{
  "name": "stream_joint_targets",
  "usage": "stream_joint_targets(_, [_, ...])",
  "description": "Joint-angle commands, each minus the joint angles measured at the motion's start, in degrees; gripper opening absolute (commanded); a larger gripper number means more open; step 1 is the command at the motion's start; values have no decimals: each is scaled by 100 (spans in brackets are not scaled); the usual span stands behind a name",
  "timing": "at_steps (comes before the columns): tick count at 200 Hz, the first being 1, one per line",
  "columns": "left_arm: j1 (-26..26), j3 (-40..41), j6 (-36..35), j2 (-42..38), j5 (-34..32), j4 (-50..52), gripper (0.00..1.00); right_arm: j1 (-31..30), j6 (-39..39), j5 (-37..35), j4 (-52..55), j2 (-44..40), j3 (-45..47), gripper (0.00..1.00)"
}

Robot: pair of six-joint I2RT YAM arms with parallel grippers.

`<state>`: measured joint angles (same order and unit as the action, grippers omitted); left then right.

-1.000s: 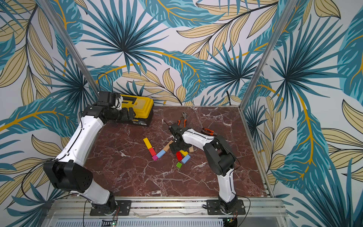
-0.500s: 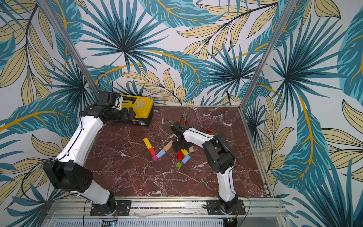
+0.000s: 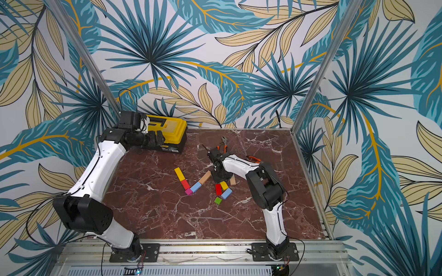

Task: Assemble the letter v with building blocks
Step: Pick up the building block from the center of the board.

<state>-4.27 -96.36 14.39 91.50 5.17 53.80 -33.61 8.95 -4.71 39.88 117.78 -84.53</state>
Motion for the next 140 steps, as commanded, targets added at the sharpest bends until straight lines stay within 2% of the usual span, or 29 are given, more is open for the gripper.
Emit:
stream_joint_targets(1, [55, 46, -62, -1, 10, -54, 99, 8, -148, -106, 40, 39, 38, 31])
stream_joint_targets(38, [61, 46, -55, -1, 9, -53, 99, -136, -335, -328, 0, -89, 153, 25])
stream_joint_targets(140, [65, 55, -59, 8, -1, -52, 99, -572, -423, 213, 49, -131, 346, 22])
